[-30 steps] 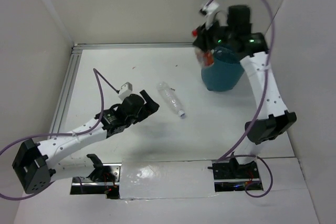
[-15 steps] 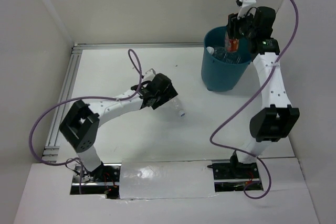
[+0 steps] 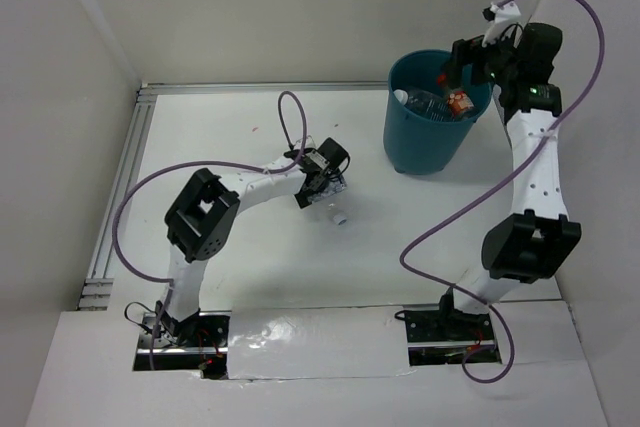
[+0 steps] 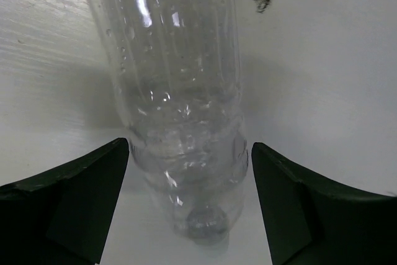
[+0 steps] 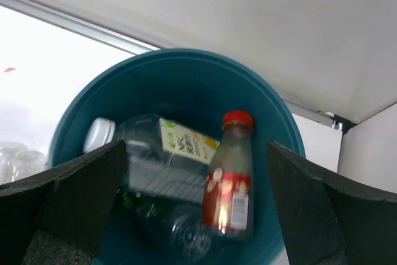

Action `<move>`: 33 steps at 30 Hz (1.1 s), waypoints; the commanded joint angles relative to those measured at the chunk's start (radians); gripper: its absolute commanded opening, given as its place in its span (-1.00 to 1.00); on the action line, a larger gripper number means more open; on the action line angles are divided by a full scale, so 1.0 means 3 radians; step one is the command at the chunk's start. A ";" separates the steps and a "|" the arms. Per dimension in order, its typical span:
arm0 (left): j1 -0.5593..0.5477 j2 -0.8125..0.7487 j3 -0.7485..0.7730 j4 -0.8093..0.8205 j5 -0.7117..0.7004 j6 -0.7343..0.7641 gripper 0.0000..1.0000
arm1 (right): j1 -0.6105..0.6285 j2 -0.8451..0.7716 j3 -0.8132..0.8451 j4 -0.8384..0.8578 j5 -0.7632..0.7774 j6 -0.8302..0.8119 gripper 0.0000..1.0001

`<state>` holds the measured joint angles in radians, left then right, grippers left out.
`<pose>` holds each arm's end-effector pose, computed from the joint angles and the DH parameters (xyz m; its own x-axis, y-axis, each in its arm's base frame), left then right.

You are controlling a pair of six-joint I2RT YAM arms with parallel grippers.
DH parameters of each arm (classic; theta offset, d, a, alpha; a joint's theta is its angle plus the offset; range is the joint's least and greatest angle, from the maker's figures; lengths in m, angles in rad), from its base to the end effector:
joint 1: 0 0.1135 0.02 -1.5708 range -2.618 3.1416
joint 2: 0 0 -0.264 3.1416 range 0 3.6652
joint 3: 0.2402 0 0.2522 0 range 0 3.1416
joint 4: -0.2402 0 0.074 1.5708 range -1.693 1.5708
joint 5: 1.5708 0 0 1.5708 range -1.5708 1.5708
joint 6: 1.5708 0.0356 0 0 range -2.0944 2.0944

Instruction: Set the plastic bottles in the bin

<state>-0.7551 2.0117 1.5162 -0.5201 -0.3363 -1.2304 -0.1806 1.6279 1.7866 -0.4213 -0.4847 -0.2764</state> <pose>0.3237 -0.2885 0.1971 -0.6971 -0.5659 -0.4403 -0.4096 0.8183 -0.4032 0.3663 -0.0500 0.4476 -0.1683 -0.2147 -0.9621 -0.3426 0.9279 -0.1472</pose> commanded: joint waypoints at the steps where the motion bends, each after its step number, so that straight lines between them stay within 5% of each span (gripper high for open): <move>1: -0.0014 0.0227 0.0197 -0.0280 -0.0045 0.0088 0.83 | -0.0170 -0.0435 -0.0126 -0.0099 -0.0516 0.0103 1.00; 6: -0.0014 0.0294 0.0274 -0.0322 -0.0014 0.0088 0.48 | -0.0293 -0.0855 -0.0509 -0.0160 -0.1007 0.0063 1.00; 9: -0.0014 0.0106 0.0203 -0.0225 0.0016 0.0154 -0.03 | -0.0471 -0.1034 -0.0658 -0.0226 -0.1282 -0.0009 0.94; 12: -0.0111 -0.0241 0.0203 -0.0067 -0.0024 0.0408 -0.47 | -0.0655 -0.1177 -0.0913 -0.0298 -0.1543 -0.0177 -0.16; 13: -0.0152 -0.0339 0.0238 -0.0015 -0.0060 0.0491 -0.51 | -0.0727 -0.1218 -0.0969 -0.0339 -0.1544 -0.0208 -0.87; 14: -0.0238 -0.0431 0.0274 0.0147 -0.0060 0.0623 -0.55 | -0.0768 -0.1294 -0.1021 -0.0420 -0.1585 -0.0259 -1.00; 22: -0.0403 -0.0917 0.0754 0.1749 0.0190 0.1754 -0.81 | -0.1080 -0.1699 -0.1614 -0.1132 -0.1815 -0.1201 -1.00; 27: -0.0403 -0.0301 0.1535 0.2286 0.0435 0.1867 -0.79 | -0.1080 -0.1852 -0.1931 -0.1545 -0.1729 -0.1507 -1.00; 31: -0.0403 0.0317 0.2424 0.2521 0.0431 0.1699 -0.60 | -0.1080 -0.1965 -0.2166 -0.1689 -0.1698 -0.1620 -0.98; 33: -0.0403 0.0559 0.2676 0.2664 0.0304 0.1662 -0.27 | -0.1080 -0.2006 -0.2218 -0.1822 -0.1698 -0.1742 -0.95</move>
<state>-0.8753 2.0487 2.2330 0.1741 -0.2314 -0.7353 -0.5030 1.0557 1.1355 -0.8795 -0.9825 -0.7136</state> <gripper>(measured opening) 0.670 0.016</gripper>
